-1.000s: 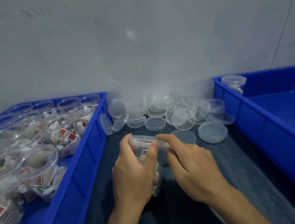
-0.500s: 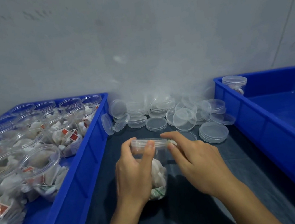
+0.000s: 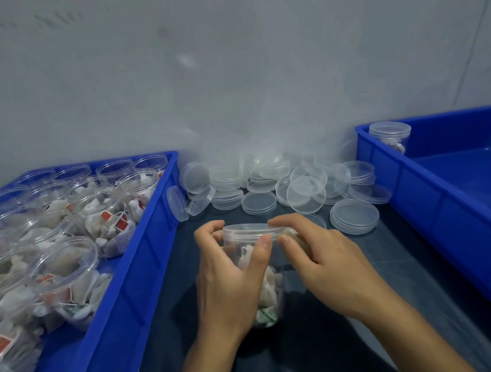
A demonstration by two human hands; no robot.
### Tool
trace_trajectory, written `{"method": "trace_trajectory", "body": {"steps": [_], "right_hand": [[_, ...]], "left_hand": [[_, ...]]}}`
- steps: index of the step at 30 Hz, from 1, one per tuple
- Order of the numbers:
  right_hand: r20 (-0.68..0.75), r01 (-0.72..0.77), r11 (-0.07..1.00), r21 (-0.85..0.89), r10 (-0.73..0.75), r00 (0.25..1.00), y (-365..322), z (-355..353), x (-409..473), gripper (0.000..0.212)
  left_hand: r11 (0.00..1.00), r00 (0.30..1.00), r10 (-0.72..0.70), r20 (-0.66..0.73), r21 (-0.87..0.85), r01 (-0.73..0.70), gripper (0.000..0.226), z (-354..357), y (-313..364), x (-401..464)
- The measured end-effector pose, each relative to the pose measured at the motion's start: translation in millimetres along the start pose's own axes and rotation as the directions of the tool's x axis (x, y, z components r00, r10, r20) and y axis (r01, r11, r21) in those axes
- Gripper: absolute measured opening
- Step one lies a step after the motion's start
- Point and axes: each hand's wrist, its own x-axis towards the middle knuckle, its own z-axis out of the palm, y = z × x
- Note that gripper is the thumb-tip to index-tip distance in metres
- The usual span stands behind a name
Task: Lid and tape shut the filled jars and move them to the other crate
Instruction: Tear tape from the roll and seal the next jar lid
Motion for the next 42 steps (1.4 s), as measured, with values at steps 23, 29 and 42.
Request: {"method": "trace_trajectory", "body": {"steps": [23,29,42], "right_hand": [[-0.028,0.065,0.998,0.016,-0.064,0.998,16,-5,3,0.03],[0.009,0.064,0.997,0.043,-0.064,0.998,20,-7,6,0.026],[0.087,0.032,0.992,0.121,-0.043,0.995,19,-3,3,0.036]], "left_hand": [[0.998,1.0,-0.005,0.031,-0.059,0.007,0.081,-6,-3,3],[0.991,0.996,0.033,0.078,-0.135,-0.023,0.069,-7,-6,4],[0.991,0.992,0.127,-0.024,0.042,-0.126,0.067,-4,-7,5]]}}
